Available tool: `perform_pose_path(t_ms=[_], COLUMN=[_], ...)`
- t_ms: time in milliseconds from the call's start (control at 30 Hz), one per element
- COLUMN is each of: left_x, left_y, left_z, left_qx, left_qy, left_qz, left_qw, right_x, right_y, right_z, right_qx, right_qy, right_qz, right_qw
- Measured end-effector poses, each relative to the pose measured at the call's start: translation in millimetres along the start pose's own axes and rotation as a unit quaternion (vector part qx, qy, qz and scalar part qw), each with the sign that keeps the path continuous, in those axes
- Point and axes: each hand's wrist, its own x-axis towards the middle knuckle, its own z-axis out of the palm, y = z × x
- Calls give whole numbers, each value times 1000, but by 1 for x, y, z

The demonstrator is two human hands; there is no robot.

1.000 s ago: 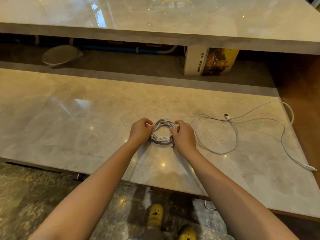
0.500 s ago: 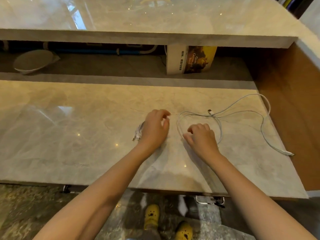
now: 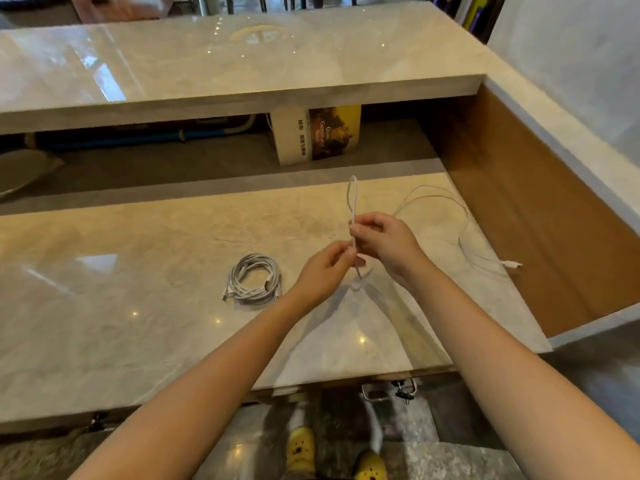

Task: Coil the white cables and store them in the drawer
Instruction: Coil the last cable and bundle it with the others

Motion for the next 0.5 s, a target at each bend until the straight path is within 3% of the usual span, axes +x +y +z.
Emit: perform_pose_path(t_ms=[67, 200, 233, 300, 333, 367, 500], left_x=[-1, -2, -2, -3, -3, -2, 2], left_y=[5, 20, 28, 45, 53, 61, 80], left_z=[6, 2, -2, -10, -13, -17, -35], left_qx=[2, -33, -34, 8, 37, 55, 23], left_qy=[-36, 14, 29, 45, 44, 43, 77], left_qz=[15, 50, 63, 88, 99, 104, 98], left_qw=[999, 998, 997, 995, 993, 992, 992], right_x=[3, 13, 15, 13, 12, 11, 8], right_y=[-16, -35, -38, -43, -45, -49, -66], right_z=[0, -6, -8, -12, -15, -17, -28], right_qx=[3, -90, -178, -418, -486, -520, -572], right_qy=[14, 90, 109, 127, 108, 72, -32], right_qz=[-7, -64, -110, -231, -286, -315, -339], right_qw=[1000, 990, 972, 869, 819, 791, 746])
